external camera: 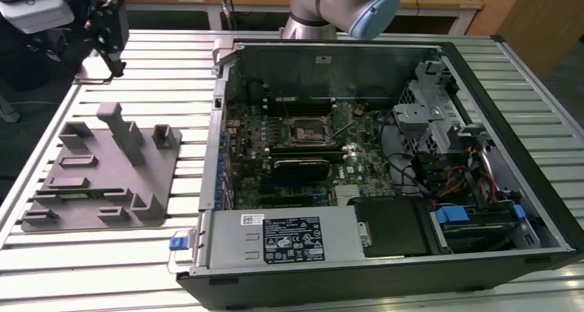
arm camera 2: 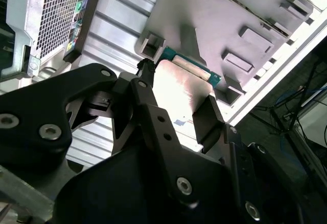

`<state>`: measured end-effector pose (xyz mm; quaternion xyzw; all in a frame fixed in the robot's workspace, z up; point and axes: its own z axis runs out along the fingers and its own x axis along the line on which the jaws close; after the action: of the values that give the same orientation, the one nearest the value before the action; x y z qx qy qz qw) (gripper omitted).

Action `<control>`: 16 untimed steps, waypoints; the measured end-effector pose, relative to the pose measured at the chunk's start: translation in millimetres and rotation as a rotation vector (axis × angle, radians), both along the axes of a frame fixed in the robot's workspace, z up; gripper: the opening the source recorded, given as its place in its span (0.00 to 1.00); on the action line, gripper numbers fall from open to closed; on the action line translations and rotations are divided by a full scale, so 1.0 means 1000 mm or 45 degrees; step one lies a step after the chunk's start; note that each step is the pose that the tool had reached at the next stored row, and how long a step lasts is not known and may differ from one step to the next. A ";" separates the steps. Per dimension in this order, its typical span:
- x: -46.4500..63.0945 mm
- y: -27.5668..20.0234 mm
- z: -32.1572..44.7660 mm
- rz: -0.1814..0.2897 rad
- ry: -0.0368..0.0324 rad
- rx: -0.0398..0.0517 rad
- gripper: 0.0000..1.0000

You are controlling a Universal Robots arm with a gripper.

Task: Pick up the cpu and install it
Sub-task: 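Pick up the cpu and move it towards the insertion slot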

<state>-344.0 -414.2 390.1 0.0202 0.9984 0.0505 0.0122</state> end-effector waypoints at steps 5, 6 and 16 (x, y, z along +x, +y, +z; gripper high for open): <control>0.005 0.0001 0.0000 0.000 0.0001 0.000 0.55; 0.006 0.0001 0.0000 0.000 0.0000 0.000 0.55; 0.014 0.0003 0.0000 0.000 0.0000 0.000 0.55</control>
<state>-330.1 -413.9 390.1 0.0202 0.9984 0.0505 0.0122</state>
